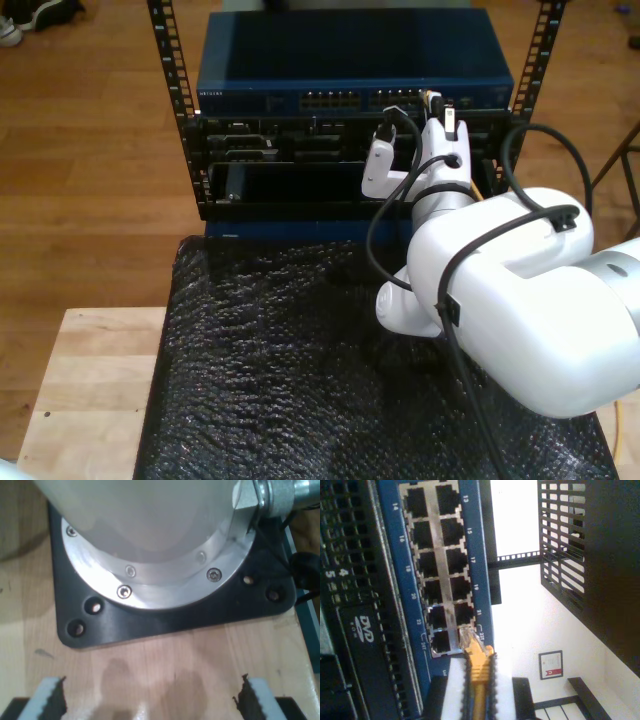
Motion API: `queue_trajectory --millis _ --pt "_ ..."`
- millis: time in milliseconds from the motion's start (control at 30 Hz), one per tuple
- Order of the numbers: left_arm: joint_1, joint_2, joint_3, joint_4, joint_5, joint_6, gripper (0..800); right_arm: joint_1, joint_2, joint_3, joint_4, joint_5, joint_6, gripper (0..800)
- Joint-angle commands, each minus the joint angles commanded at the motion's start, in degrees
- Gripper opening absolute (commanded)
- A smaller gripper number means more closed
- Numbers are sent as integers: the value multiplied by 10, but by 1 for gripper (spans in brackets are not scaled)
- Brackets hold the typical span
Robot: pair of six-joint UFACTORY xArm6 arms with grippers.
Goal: Grab the cable and plug it in
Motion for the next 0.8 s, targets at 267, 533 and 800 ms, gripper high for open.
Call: queue_trajectory --millis 267,533,800 --pt "0 0 0 0 0 0 800 3 4 -3 -1 6 -1 0" --pt "0 0 0 0 0 0 800 4 9 -19 -1 6 -1 0" --pt "0 0 0 0 0 0 800 4 14 -35 -1 15 -1 0"
